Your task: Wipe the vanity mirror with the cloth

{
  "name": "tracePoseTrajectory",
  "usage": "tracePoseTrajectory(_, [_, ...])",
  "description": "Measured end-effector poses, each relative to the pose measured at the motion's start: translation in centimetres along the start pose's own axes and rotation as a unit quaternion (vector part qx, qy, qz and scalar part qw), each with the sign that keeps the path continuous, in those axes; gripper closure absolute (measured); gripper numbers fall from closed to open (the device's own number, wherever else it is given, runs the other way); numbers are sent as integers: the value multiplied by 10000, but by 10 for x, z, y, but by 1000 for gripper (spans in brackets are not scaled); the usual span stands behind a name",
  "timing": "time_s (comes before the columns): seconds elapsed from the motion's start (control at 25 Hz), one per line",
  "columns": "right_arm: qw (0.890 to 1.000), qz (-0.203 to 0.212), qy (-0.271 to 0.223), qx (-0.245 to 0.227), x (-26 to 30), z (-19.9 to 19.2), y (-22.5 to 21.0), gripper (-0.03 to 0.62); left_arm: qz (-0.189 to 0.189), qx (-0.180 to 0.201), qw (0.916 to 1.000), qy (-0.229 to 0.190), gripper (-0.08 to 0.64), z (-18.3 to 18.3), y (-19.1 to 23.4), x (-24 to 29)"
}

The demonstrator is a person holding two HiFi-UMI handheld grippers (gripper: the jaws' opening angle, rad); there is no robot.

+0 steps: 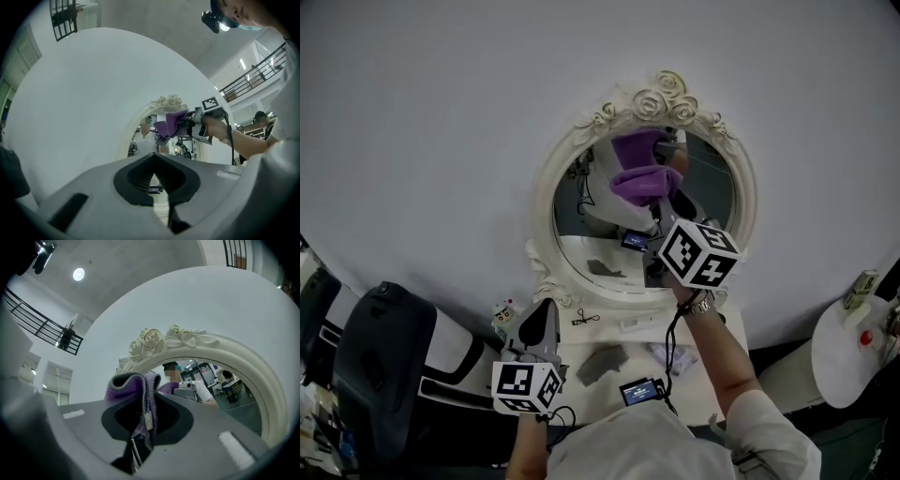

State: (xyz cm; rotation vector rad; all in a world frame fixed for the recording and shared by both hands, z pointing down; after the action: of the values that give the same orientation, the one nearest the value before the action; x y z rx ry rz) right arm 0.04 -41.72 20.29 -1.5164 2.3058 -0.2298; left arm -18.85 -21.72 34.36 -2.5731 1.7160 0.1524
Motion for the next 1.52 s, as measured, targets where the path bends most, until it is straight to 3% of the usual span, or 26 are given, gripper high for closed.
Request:
tracePoseTrajectory(0.32, [9998, 177, 76, 50, 47, 8, 34, 538, 442, 412, 9982, 18, 560, 34, 7, -10])
tracePoseTrajectory(0.56, [9997, -97, -82, 190, 65, 11, 36, 538, 640, 210, 9975, 200, 560, 18, 12, -19])
tracePoseTrajectory(0.72, [9992, -287, -159, -218, 67, 15, 32, 537, 633, 195, 9974, 285, 560, 10, 15, -16])
tracePoseTrajectory(0.96, [9969, -525, -281, -520, 63, 30, 1, 534, 259, 243, 9990, 287, 560, 7, 4, 5])
tracePoseTrajectory(1.28, [9892, -1268, -349, -649, 47, 44, -64, 532, -321, 89, 9991, 278, 560, -3, -9, 35])
tracePoseTrajectory(1.52, [9832, -1603, -252, -841, 38, 43, -97, 529, -780, 64, 9965, 282, 561, -8, -25, 53])
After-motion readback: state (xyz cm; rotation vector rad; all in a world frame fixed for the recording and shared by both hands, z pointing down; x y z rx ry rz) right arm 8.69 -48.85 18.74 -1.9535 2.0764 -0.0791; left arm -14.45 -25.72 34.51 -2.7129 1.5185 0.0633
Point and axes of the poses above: the fingertips, and each gripper's own axes: x forward along the fingers, y to its left, z out of its top, the point moved 4 cm from there along -x, backward along the fingers, and after that the axes turned 15 degrees about -z, right-handed, at the moved point
